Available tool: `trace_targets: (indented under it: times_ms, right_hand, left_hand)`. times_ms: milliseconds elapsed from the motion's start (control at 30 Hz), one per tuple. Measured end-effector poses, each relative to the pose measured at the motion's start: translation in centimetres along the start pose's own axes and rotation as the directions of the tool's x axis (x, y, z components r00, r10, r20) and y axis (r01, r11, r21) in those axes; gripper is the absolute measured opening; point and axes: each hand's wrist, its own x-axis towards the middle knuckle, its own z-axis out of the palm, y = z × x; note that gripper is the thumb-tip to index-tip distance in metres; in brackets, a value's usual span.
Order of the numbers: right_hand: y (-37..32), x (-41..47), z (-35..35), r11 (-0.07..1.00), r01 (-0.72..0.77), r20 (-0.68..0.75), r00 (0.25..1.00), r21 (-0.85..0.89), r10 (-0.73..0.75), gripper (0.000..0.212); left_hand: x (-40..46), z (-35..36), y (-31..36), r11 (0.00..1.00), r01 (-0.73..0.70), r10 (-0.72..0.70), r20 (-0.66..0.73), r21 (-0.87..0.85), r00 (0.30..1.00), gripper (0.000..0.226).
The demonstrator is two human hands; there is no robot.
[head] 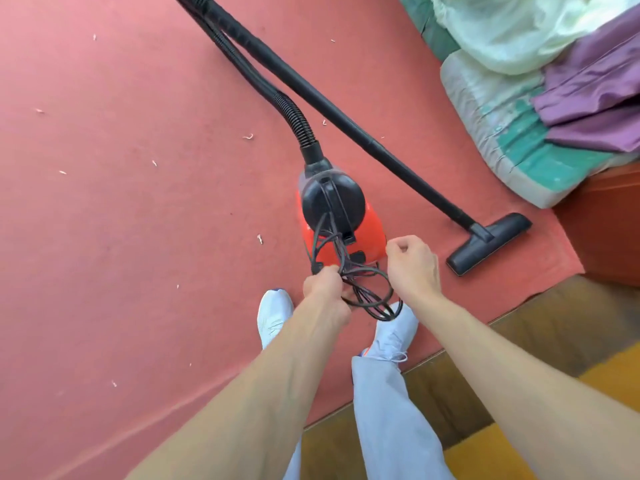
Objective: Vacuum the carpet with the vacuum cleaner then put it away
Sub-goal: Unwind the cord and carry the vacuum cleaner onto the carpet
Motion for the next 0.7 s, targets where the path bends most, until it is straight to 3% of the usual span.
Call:
trace_targets:
  times_ms: [100,200,333,433,500,600,700]
  right_hand:
    - [-0.6,-1.9,-0.5,0.997,-0.004,-0.085,0.996,0.078,0.011,0.023]
    - [-1.4,-3.4,-1.1,0.990,-0.013,-0.117,0.993,0.140,0.030,0.023]
    - [-1.9,-5.3,-1.1,0.989,0.013,-0.072,0.997,0.145,-0.003,0.020]
    - [-2.0,-7.0,-1.1,0.974,0.201,-0.112,0.975,0.101,-0.190,0.021]
    - [-2.1,-7.9,-1.2,0.933,0.359,-0.120,0.926,-0.006,-0.357,0.024]
    - [-2.5,-8.8,-1.2,0.923,0.381,0.080,0.923,-0.049,-0.377,0.025]
    - [-2.2,-8.9,-0.7,0.934,0.275,0.263,0.941,-0.229,-0.212,0.030]
  left_hand:
    - [-1.5,-1.5,-2.8,0.998,-0.038,0.039,-0.033,0.043,0.999,0.002]
    - [-1.9,-2.9,-5.3,0.975,-0.093,0.110,-0.074,0.200,0.991,0.015]
    - [-4.2,-4.7,-6.2,0.931,-0.137,0.126,0.054,0.339,0.991,0.021]
    - [-4.9,-5.6,-5.8,0.920,-0.144,0.093,0.153,0.365,0.984,0.016]
    - [-4.6,-5.9,-5.3,0.852,-0.238,0.163,0.197,0.467,0.967,0.003]
    - [-3.7,-6.6,-4.6,0.691,-0.362,0.246,0.267,0.626,0.932,0.034]
    - [-4.2,-7.1,-3.7,0.606,-0.445,0.273,0.353,0.660,0.895,0.040]
